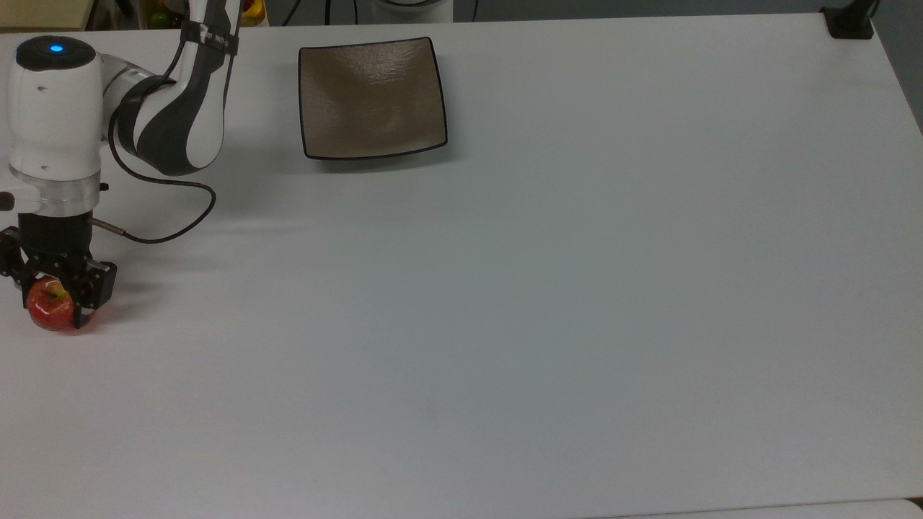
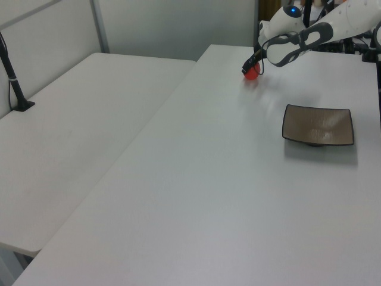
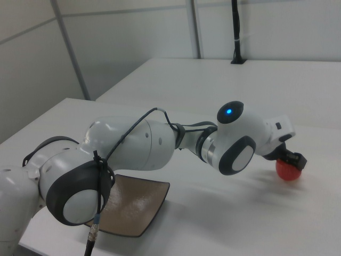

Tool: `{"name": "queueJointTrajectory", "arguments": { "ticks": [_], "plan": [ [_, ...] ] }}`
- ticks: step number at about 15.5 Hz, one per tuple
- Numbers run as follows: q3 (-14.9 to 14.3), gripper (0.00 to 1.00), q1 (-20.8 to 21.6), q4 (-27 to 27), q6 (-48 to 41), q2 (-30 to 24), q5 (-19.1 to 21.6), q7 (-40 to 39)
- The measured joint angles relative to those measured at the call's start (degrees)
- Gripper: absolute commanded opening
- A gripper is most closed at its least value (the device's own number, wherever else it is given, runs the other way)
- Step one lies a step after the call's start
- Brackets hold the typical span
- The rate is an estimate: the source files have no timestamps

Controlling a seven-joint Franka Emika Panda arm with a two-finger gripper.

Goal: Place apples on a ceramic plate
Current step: 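Lift the apple and carry it over the brown square plate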

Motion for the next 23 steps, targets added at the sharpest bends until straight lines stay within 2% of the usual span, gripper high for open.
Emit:
{"name": "queueJointTrajectory", "arguments": {
  "ticks": [5, 7, 12, 16, 20, 23],
  "plan": [
    [0.91, 0.04, 0.88, -1.13, -0.22, -4.61, 0.00, 0.01],
    [0.97, 0.04, 2.09, -2.00, -3.82, -7.87, 0.01, 0.07],
    [1.14, 0.05, 5.18, -3.13, -19.35, -17.40, 1.96, 0.08],
    [1.23, 0.07, 8.72, -6.23, -34.07, -24.57, 2.34, 0.08],
    [1.32, 0.09, 12.28, -7.83, -50.29, -30.49, 2.42, 0.08],
    [1.37, 0.11, 14.70, -10.22, -58.77, -34.40, 3.42, 0.05]
  ]
}}
